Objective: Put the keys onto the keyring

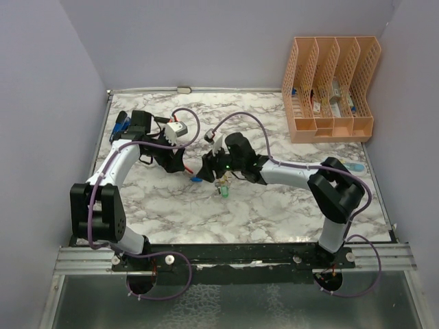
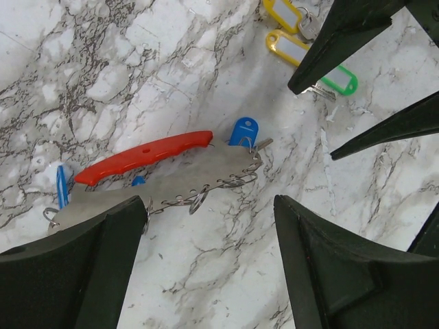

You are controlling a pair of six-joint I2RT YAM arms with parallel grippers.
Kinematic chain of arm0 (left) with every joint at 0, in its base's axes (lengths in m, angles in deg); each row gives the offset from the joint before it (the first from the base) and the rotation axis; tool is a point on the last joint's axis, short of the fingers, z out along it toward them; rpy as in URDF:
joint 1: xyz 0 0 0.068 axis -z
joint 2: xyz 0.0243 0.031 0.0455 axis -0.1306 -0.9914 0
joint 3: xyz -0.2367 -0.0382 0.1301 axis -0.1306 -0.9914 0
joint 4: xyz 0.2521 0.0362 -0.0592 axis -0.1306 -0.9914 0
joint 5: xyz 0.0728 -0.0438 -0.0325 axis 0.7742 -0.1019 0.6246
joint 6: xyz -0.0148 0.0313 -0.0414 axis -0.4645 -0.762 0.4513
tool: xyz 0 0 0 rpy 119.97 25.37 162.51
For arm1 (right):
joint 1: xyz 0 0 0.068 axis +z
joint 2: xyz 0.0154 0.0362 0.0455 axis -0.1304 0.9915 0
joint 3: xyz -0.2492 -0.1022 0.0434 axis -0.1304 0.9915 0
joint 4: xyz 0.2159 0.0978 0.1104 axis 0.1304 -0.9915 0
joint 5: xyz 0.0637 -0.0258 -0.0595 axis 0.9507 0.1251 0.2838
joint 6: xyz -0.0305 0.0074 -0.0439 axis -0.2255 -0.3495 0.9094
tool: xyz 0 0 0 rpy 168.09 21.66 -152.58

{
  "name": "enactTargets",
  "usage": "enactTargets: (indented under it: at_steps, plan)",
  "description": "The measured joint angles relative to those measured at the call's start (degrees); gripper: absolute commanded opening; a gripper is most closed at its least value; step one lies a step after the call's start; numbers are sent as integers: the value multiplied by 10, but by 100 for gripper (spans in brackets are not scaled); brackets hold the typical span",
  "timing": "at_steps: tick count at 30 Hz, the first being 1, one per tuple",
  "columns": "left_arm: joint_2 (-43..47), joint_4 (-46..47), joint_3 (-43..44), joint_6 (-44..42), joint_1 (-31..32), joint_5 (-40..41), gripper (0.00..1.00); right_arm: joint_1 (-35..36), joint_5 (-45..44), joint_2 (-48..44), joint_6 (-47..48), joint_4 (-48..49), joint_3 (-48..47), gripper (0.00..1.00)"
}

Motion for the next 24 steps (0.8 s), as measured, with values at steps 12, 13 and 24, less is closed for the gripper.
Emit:
enactTargets:
  at_steps: [12, 13, 24]
  plan:
    - [0, -71, 23, 7, 0, -4, 84, 0, 5, 69, -11, 37, -45, 55]
    - [0, -75, 23, 7, 0, -6, 84, 0, 8, 78, -9, 40, -52, 55]
    - [-6, -89, 23, 29, 0, -35, 84, 11, 51, 151, 14, 61, -128, 19]
